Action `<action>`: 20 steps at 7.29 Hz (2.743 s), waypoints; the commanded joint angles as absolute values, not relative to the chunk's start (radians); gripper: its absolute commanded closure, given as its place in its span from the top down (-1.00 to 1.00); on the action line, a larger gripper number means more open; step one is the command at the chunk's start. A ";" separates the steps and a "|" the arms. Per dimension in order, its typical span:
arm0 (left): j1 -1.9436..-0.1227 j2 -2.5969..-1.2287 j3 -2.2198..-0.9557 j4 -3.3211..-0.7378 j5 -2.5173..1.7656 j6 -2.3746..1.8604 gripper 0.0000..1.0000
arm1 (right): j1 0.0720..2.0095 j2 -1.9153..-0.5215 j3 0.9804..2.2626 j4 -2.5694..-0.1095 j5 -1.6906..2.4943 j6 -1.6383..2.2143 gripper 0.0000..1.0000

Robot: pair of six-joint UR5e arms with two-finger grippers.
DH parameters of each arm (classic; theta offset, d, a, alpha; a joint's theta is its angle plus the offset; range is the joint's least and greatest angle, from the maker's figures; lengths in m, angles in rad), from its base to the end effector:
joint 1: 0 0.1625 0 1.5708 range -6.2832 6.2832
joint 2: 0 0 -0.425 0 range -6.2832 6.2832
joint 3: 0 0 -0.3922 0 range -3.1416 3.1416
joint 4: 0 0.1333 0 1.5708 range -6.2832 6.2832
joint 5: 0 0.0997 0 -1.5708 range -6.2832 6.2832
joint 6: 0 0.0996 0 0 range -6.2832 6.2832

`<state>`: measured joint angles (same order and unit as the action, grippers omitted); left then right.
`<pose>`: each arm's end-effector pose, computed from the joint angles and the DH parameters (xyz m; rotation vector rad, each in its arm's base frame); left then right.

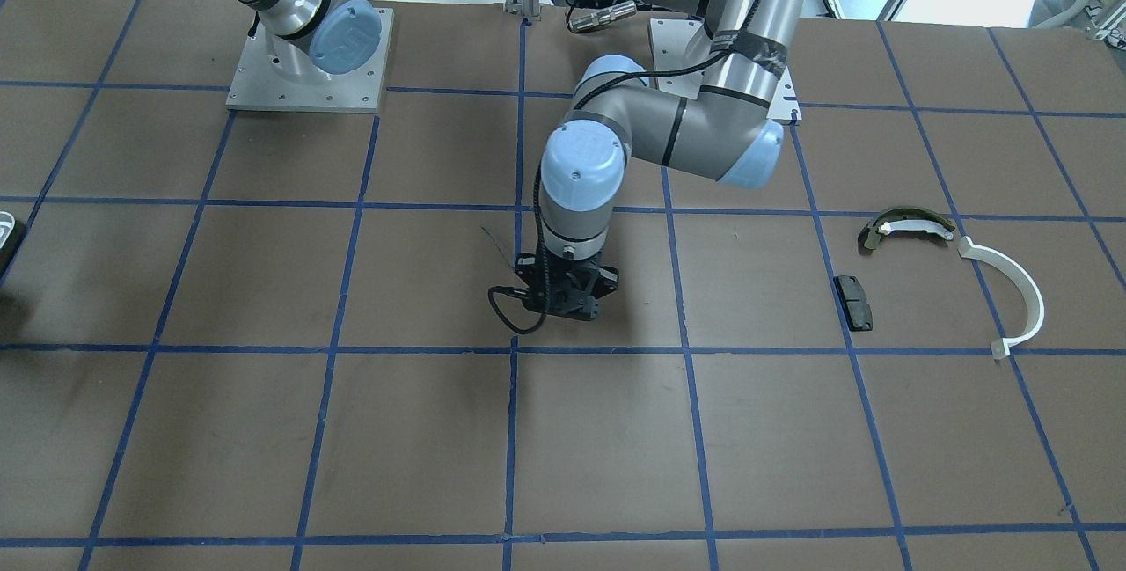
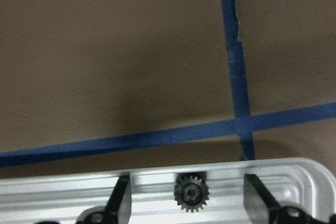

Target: Place bearing gear from tray to pile

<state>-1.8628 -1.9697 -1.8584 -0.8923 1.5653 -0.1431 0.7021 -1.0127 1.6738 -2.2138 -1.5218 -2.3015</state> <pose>-0.2915 -0.5048 0.2051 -0.2334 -3.1292 -0.0141 -0.3937 -0.5140 0.1809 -2.0504 2.3559 -0.0769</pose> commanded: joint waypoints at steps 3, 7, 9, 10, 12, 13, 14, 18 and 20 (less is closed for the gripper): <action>-1.476 -1.886 -1.698 -1.244 1.631 0.061 -1.00 | 0.713 -1.014 1.674 -2.217 -1.526 -2.261 -0.27; -1.128 -1.881 -1.762 -1.247 1.638 0.327 -1.00 | 0.739 -1.096 1.670 -2.194 -1.537 -2.144 -0.90; -1.007 -1.894 -1.833 -1.203 1.637 0.510 -1.00 | 0.860 -1.190 1.681 -2.128 -1.526 -1.932 -0.97; -0.953 -1.917 -1.860 -1.136 1.637 0.537 -1.00 | 0.952 -1.215 1.709 -2.120 -1.537 -1.834 -1.00; -0.942 -1.942 -1.882 -1.085 1.635 0.538 -1.00 | 1.131 -1.250 1.776 -2.121 -1.525 -1.484 -1.00; -0.937 -1.960 -1.884 -1.062 1.635 0.537 -1.00 | 1.260 -1.264 1.801 -2.137 -1.538 -1.313 -1.00; -0.937 -1.970 -1.882 -1.058 1.637 0.544 -1.00 | 1.370 -1.288 1.799 -2.135 -1.540 -1.111 -1.00; -0.940 -1.957 -1.873 -1.072 1.664 0.548 1.00 | 1.797 -1.255 1.796 -2.180 -1.522 -0.259 -1.00; -0.968 -1.933 -1.855 -1.115 1.660 0.543 1.00 | 1.978 -1.195 1.793 -2.297 -1.522 0.084 -1.00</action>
